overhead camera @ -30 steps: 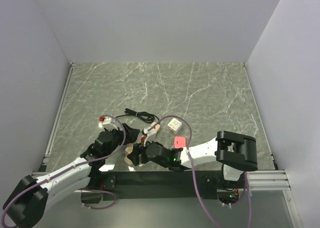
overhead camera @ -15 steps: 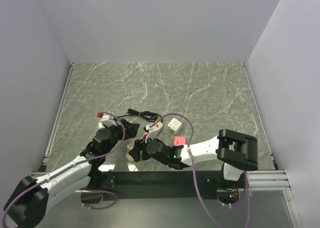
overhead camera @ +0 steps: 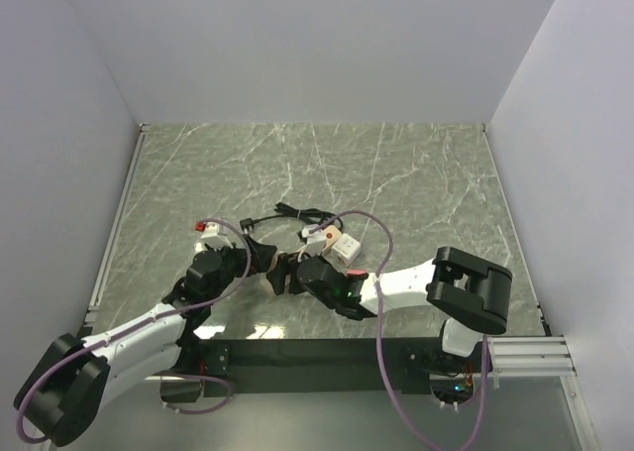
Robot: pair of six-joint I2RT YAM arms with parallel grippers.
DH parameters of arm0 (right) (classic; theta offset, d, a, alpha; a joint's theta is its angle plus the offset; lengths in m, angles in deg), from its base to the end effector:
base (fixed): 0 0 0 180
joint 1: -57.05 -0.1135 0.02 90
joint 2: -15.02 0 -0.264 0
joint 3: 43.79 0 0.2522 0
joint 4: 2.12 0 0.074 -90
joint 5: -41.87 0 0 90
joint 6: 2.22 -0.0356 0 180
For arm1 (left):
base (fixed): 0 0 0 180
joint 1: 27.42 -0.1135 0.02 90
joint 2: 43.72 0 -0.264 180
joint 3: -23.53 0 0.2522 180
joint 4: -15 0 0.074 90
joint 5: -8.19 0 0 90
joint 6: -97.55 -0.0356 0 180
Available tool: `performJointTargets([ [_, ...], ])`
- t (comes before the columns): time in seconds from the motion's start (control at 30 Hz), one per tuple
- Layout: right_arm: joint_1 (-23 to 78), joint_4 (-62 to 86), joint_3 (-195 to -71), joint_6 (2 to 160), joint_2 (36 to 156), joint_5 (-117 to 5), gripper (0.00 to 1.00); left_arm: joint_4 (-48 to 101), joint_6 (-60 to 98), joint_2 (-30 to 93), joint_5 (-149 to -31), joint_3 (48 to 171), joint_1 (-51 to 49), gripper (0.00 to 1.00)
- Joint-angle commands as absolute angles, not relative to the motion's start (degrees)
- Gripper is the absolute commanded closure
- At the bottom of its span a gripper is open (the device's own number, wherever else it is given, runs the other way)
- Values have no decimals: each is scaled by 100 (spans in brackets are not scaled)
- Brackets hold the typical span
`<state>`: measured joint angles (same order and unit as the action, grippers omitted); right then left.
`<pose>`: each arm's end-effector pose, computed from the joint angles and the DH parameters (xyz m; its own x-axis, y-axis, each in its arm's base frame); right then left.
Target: Insert the plug
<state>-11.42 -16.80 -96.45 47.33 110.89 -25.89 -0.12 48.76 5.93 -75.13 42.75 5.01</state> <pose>0.1317 0.2972 0.1524 -0.6128 0.0830 -0.7858 -0.4486 0.7821 0.4324 0.1474 -0.0887 0.1581 -0.4562 -0.4854 -0.7458 0.1826 0.7692 -0.6123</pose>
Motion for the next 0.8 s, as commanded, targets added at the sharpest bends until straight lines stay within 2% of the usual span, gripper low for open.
performJointTargets([
  [0.0, -588, 417, -9060, 4990, 11574, -1034, 100, -551, 4894, 716, -7741, 4248, 475, 2],
  [0.2, -605, 347, -8981, 4919, 11583, -1209, 100, -832, 5096, 743, -7830, 3941, 466, 6],
  [0.4, -728, 355, -8998, 4867, 11811, -1341, 100, -1140, 5228, 1032, -7847, 3738, 501, 14],
  [0.5, -834, 356, -9051, 4797, 11951, -1394, 100, -1298, 5193, 1349, -7882, 3791, 510, 23],
  [0.57, -878, 347, -9051, 4735, 11978, -1403, 100, -1377, 5219, 1559, -7917, 3808, 528, 35],
  [0.77, -904, 347, -8964, 4673, 12005, -1456, 100, -1562, 5264, 1780, -7953, 3756, 659, 55],
])
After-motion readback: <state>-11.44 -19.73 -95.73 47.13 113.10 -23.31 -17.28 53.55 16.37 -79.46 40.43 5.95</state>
